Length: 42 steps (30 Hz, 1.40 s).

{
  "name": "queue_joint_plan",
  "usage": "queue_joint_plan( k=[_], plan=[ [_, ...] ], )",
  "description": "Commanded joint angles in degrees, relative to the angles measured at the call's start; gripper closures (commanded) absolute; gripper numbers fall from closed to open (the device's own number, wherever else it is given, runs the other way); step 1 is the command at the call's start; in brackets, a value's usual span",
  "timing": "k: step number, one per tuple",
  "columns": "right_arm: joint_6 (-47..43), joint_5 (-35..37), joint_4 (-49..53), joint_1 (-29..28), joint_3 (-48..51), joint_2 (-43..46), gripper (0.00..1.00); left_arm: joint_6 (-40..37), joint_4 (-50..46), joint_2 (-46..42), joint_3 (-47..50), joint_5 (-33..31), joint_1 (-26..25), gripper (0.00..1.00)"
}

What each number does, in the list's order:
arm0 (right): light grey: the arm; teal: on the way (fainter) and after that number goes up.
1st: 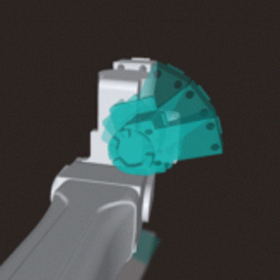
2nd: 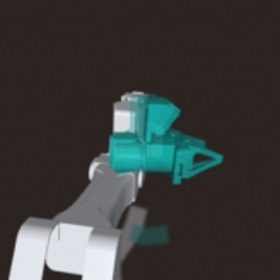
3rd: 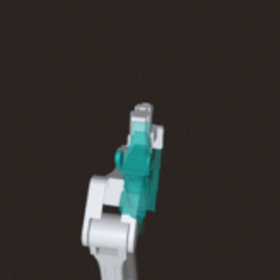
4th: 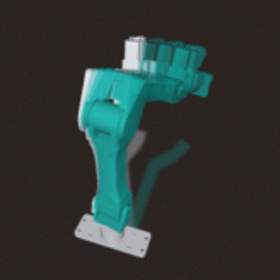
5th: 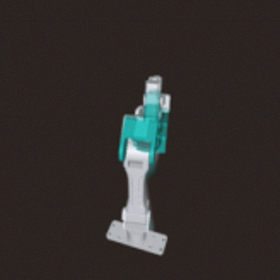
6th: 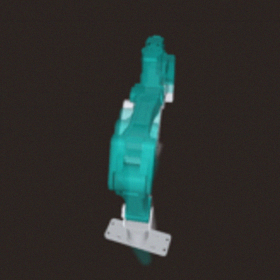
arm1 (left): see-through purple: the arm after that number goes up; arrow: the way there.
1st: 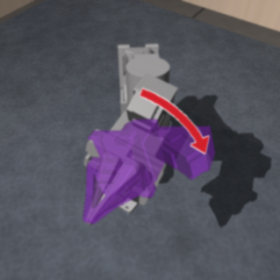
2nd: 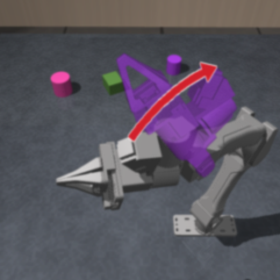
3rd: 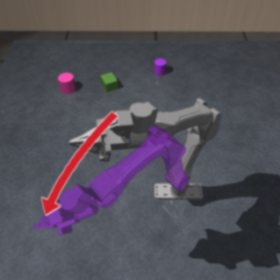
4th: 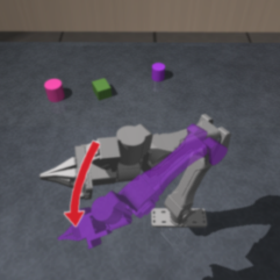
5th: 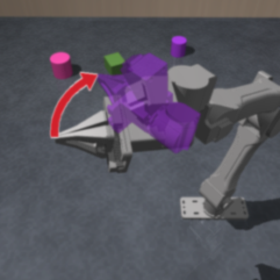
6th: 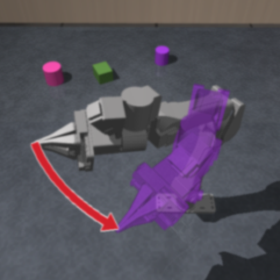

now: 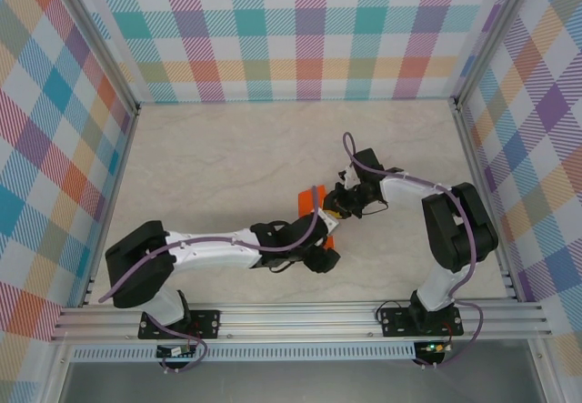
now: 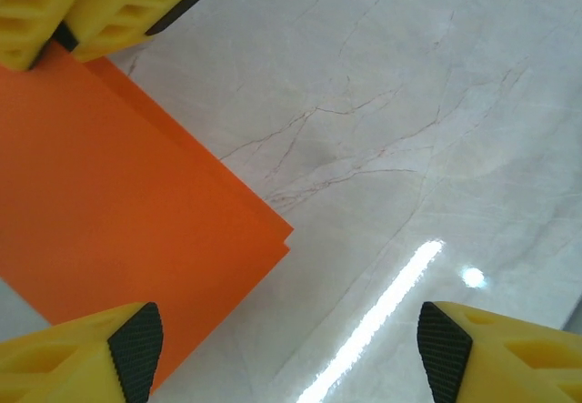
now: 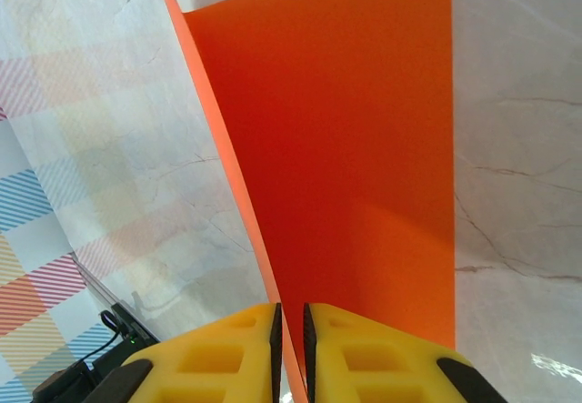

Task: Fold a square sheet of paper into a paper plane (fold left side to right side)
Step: Fold the triangle a second time at the center of the table.

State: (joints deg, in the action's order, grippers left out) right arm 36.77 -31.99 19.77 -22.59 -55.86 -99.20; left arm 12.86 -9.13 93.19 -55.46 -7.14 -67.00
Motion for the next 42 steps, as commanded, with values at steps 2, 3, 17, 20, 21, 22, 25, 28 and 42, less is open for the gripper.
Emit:
queue_joint_plan(
  k=[2,3,17,20,21,22,25,28,42],
  plan=[
    [-1.2,-0.2,2.7,0.1,-1.9,-1.1,0.84,-3.0,-3.4,4.5,-5.1,-8.0,-2.6,0.20],
    [-1.1,-0.4,2.9,0.1,-2.1,-1.2,0.84,-3.2,-4.3,6.0,-6.3,-9.6,-3.1,0.19],
    [-1.4,0.1,3.6,0.1,-2.6,-2.1,0.84,-2.3,-13.7,14.5,-14.0,-24.0,-6.0,0.18],
    [-1.3,0.3,3.6,0.1,-2.7,-2.3,0.84,-2.4,-13.4,14.1,-13.6,-23.9,-6.1,0.23],
    [-1.5,0.5,3.7,0.1,-2.8,-2.3,0.84,-2.4,-13.2,13.9,-13.3,-23.8,-6.1,0.26],
    [-1.5,0.7,3.9,0.0,-2.9,-2.4,0.84,-2.4,-12.9,13.6,-12.9,-23.6,-6.1,0.28],
    [-2.0,1.3,4.6,0.1,-3.3,-2.3,0.84,-2.7,-12.1,12.6,-11.9,-22.6,-6.2,0.35],
    [-2.3,1.7,5.0,0.1,-3.7,-2.4,0.84,-2.8,-11.1,11.5,-10.6,-21.7,-6.2,0.45],
    [-2.7,3.1,4.3,0.5,-4.6,0.6,0.72,-2.2,-9.6,9.8,-9.0,-20.4,-6.3,0.81]
  ],
)
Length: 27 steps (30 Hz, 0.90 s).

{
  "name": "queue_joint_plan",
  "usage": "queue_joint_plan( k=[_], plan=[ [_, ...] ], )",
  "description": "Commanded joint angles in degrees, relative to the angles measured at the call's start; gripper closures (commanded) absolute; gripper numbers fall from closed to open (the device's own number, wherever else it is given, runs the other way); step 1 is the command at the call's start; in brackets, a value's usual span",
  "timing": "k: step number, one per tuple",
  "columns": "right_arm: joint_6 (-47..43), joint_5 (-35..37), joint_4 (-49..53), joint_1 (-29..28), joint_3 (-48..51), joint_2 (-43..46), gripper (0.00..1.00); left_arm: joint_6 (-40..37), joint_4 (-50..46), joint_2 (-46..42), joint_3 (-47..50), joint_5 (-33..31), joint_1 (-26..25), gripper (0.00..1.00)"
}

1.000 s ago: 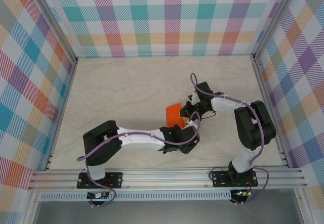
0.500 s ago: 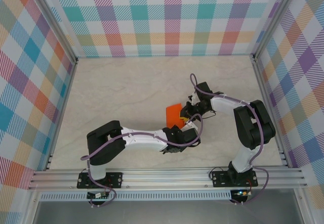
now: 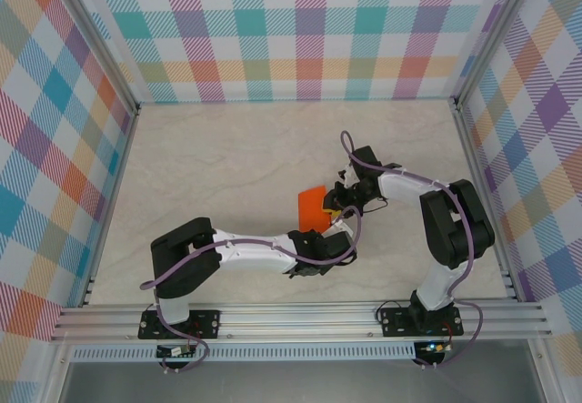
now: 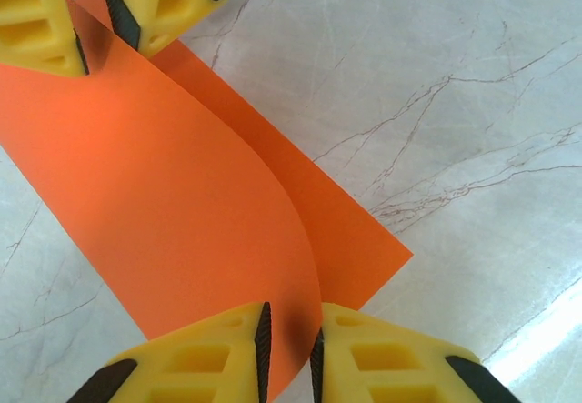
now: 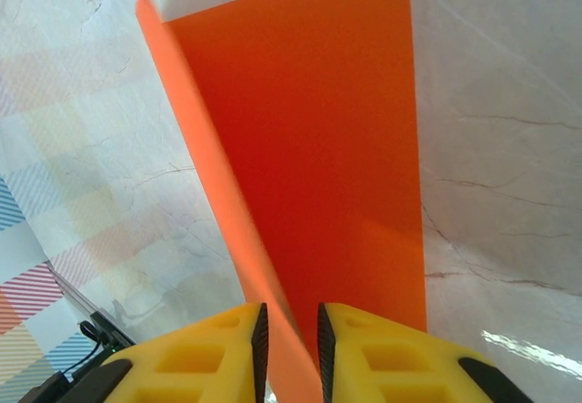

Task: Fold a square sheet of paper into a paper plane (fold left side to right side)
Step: Fold the triangle a second time at the center of the table.

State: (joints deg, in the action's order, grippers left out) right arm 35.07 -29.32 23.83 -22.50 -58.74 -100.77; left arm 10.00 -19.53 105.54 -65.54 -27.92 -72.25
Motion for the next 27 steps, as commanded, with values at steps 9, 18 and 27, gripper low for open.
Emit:
queue_joint_plan(
  k=[9,18,27],
  plan=[
    [-1.2,-0.2,0.8,5.8,0.5,13.8,0.54,2.8,1.4,-4.6,2.4,3.1,-0.1,0.84],
    [-4.5,2.3,5.4,8.3,8.5,22.9,0.74,5.8,5.6,-8.4,5.9,10.7,3.8,0.93],
    [-1.8,-2.1,-1.6,7.9,19.7,24.6,0.91,9.5,11.6,-12.2,11.5,18.4,8.5,0.98]
  ],
)
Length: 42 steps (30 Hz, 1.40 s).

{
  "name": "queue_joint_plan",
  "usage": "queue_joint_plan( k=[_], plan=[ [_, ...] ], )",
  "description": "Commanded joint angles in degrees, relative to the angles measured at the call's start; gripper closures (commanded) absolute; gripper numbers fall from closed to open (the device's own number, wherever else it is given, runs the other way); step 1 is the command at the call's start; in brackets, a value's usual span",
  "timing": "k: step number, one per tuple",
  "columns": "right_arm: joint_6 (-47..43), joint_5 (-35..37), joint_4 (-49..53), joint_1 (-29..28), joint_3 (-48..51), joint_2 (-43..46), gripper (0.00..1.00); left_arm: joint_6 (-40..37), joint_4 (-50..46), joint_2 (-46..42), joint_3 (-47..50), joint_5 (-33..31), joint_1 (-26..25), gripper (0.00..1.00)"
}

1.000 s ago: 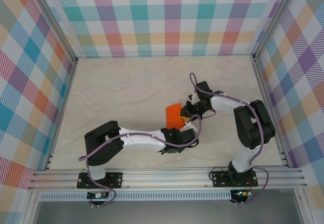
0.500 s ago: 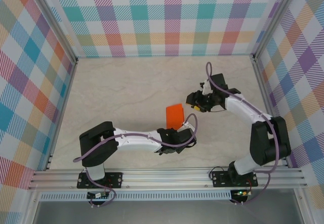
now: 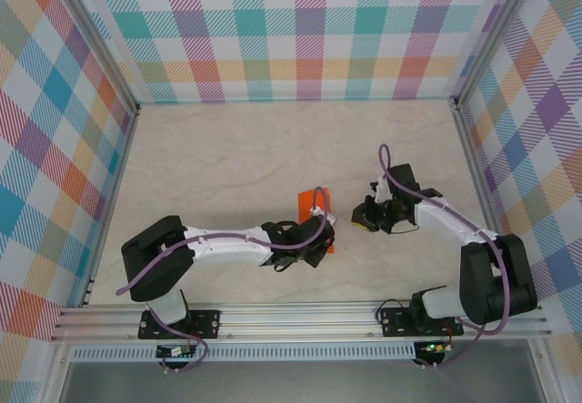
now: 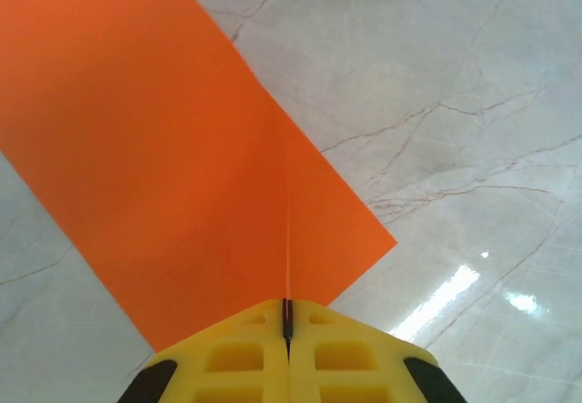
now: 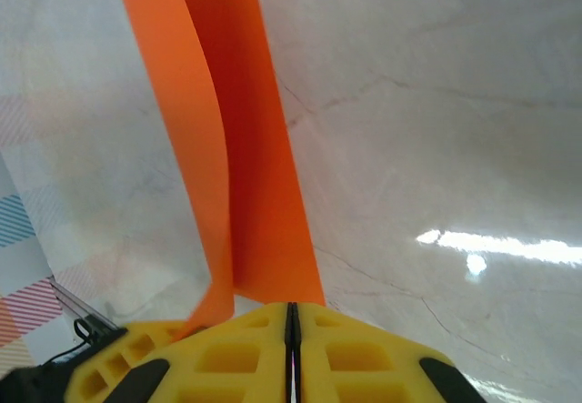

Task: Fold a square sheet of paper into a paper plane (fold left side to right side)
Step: Fold the triangle a second time at the center of the table.

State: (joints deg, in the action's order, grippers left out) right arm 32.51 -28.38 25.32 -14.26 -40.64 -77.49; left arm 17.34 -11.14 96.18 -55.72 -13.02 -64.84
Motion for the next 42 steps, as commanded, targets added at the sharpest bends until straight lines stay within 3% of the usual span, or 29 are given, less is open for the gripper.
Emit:
queue_joint_plan(
  k=[1,7,16,42],
  plan=[
    [1.2,-3.6,-3.9,-0.8,2.4,1.1,0.92,2.3,3.8,-3.4,2.4,4.4,1.6,0.98],
    [4.6,-5.3,-10.1,-5.2,5.2,-2.4,1.00,3.6,6.5,-5.8,5.6,8.4,4.7,0.99],
    [6.8,-3.0,-12.7,-11.2,3.5,-8.7,1.00,4.3,7.6,-7.5,8.0,10.9,7.5,1.00],
    [3.6,3.7,-4.1,-14.3,0.1,-15.1,1.00,3.5,7.2,-5.6,9.3,13.4,13.6,1.00]
  ],
)
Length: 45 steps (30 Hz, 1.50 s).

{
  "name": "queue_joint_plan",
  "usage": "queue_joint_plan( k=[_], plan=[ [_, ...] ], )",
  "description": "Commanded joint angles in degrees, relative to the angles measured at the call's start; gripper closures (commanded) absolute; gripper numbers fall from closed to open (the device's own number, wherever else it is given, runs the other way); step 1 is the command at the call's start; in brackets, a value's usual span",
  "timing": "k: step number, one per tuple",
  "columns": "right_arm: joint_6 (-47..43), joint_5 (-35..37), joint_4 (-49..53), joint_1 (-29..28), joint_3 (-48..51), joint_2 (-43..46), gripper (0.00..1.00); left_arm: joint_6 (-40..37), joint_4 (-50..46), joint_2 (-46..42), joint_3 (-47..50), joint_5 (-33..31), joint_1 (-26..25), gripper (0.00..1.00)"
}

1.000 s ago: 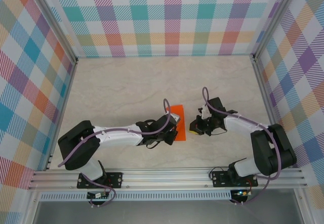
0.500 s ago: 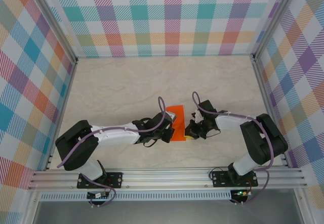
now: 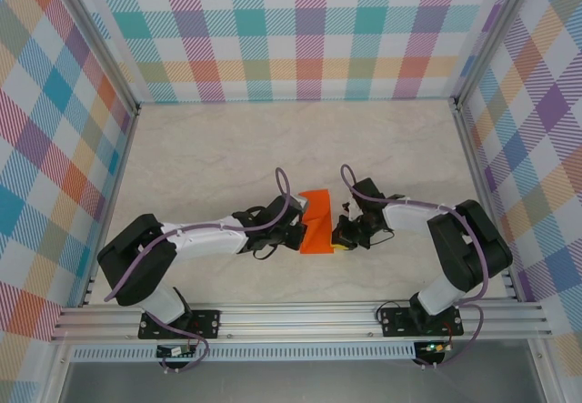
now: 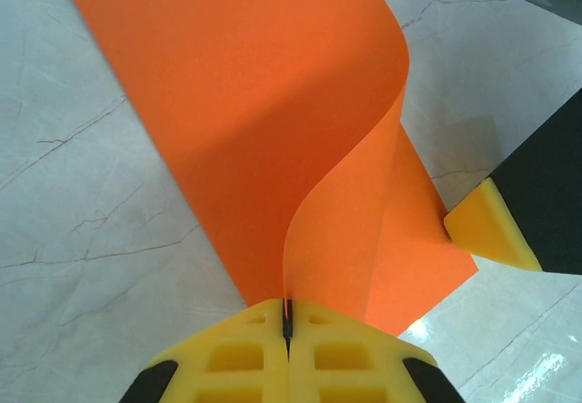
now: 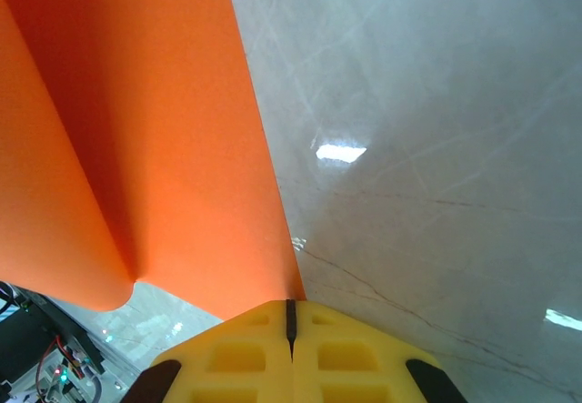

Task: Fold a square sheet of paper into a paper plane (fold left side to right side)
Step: Fold the triangle a second time at the center of the table.

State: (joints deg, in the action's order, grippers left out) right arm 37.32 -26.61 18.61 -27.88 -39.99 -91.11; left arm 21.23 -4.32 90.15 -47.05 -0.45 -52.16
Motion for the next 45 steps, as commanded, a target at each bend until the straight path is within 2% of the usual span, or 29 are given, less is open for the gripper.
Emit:
queue_joint_plan(
  k=[1,45],
  plan=[
    [-1.4,2.0,2.7,-0.8,-0.5,-1.6,1.00,-0.4,0.4,0.6,0.6,1.0,1.0,1.00],
    [-2.2,4.5,5.9,-2.5,-3.2,-3.0,1.00,-2.4,0.0,8.5,-5.2,3.3,3.4,1.00]
  ],
)
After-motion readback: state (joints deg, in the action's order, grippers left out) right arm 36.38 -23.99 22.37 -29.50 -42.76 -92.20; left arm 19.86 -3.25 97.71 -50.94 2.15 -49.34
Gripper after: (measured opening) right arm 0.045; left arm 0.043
